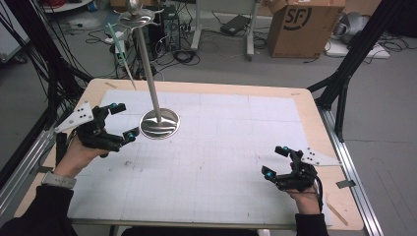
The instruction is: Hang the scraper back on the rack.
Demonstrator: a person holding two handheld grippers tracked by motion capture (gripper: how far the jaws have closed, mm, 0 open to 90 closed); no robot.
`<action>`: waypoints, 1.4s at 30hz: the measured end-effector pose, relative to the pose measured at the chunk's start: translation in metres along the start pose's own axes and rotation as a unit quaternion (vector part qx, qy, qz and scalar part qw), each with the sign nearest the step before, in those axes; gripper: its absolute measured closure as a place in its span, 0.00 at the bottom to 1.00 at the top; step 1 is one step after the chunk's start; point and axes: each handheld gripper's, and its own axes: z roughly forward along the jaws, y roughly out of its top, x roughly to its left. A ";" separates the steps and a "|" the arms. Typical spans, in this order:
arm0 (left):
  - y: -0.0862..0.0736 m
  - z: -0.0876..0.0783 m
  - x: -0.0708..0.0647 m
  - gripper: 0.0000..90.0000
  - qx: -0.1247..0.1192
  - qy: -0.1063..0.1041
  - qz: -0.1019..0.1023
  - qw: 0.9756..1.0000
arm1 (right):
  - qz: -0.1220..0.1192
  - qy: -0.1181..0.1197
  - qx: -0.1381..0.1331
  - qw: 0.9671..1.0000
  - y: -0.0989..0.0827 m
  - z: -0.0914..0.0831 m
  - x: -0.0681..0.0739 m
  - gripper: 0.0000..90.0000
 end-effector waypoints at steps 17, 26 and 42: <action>-0.066 -0.011 -0.023 0.02 0.026 0.016 -0.032 0.999 | -0.001 -0.005 0.000 1.000 0.000 0.000 0.000 0.01; -0.080 -0.015 -0.027 0.02 0.031 0.037 -0.041 0.998 | 0.000 -0.010 0.001 1.000 0.000 0.001 0.000 0.01; -0.097 -0.018 -0.036 0.02 0.044 0.054 -0.054 0.996 | -0.001 -0.016 0.002 1.000 -0.001 0.000 0.000 0.01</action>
